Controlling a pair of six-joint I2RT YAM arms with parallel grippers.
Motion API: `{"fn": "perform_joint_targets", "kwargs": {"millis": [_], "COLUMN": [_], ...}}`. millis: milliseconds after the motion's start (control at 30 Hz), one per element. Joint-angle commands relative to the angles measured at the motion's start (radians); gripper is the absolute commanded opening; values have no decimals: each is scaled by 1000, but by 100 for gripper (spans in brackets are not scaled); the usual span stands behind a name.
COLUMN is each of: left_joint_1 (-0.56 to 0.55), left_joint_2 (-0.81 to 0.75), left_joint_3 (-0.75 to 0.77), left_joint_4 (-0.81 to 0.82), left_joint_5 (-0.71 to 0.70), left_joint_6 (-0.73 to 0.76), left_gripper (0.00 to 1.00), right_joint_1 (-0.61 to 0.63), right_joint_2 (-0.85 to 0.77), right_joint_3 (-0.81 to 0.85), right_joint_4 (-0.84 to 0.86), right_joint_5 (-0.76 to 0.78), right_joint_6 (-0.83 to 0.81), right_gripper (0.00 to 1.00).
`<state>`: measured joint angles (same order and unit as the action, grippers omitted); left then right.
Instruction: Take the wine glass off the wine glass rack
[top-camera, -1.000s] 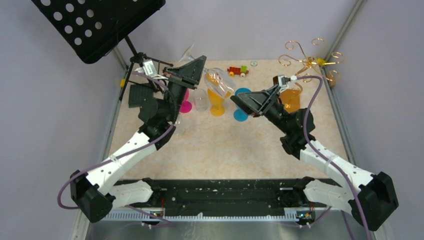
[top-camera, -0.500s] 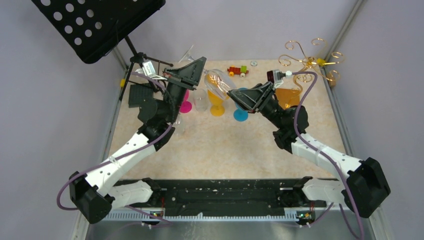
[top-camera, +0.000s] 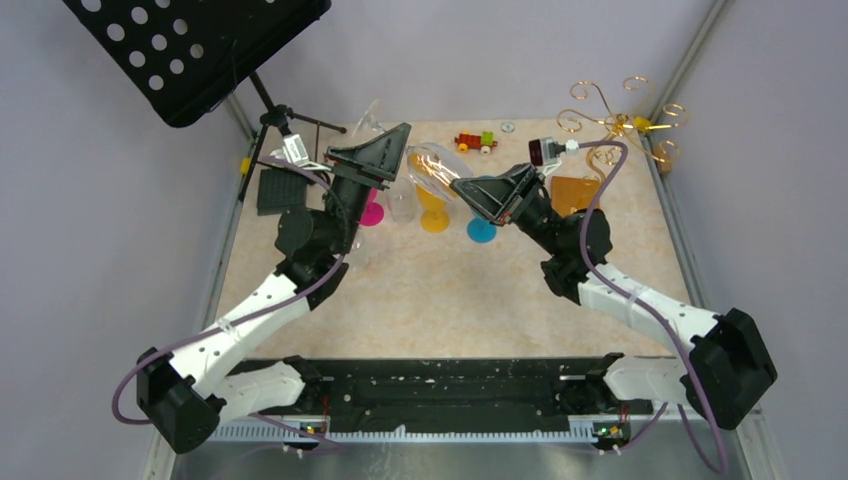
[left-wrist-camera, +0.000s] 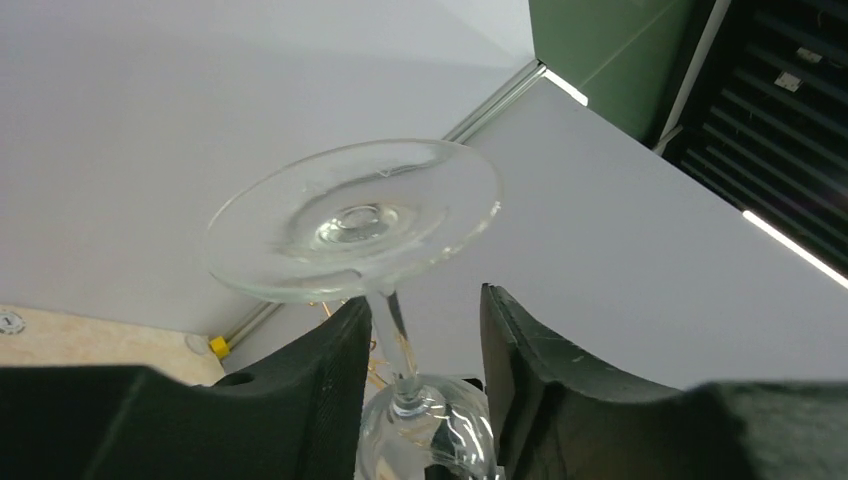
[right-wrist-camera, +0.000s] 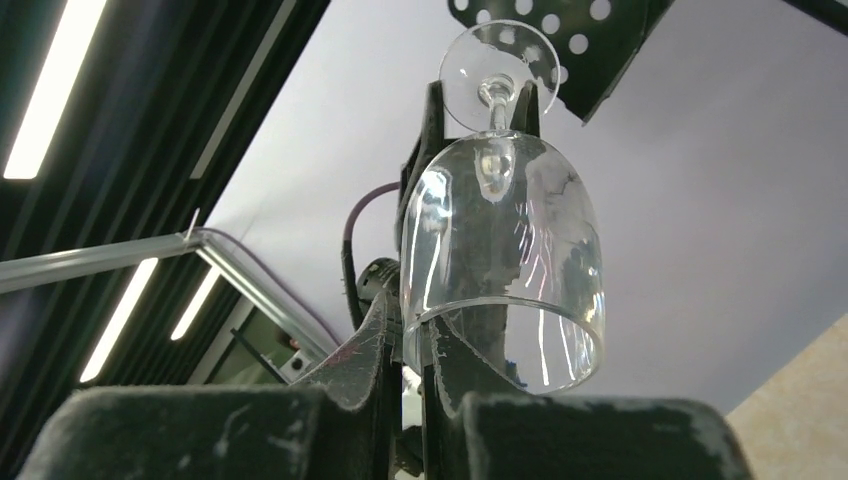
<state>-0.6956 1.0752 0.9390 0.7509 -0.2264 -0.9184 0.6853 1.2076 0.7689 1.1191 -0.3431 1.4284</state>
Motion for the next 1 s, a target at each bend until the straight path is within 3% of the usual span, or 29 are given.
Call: {"fn": "perform_joint_targets", "kwargs": {"millis": [0,67,233,400,767,967], "left_joint_1": [-6,-6,-6,-6,-6,-5], "left_joint_2": [-53,-68,-116,-180,-295,-363], "left_joint_3": [-15,-14,-11,2,69,140], "left_joint_4": [15,-9,-89,-287,-637,-846], "left_joint_5": [8,21,69,86,33,-2], "left_joint_6": [48,69,110,156,346,524], "left_gripper": [59,68,77,79,78,77], "right_joint_1": [10,10,10,10,9,10], "right_joint_2": [-62,-80,-108,-140,-219,-214], "right_joint_3": [57,63,73,90,217,386], "right_joint_4": [-38,-82,-166,-277,-723,-1034], "right_joint_5": [44,51,69,88,205,108], "right_joint_6": [-101,-136,-203,-264,-473,-620], "right_gripper": [0,0,0,0,0,0]}}
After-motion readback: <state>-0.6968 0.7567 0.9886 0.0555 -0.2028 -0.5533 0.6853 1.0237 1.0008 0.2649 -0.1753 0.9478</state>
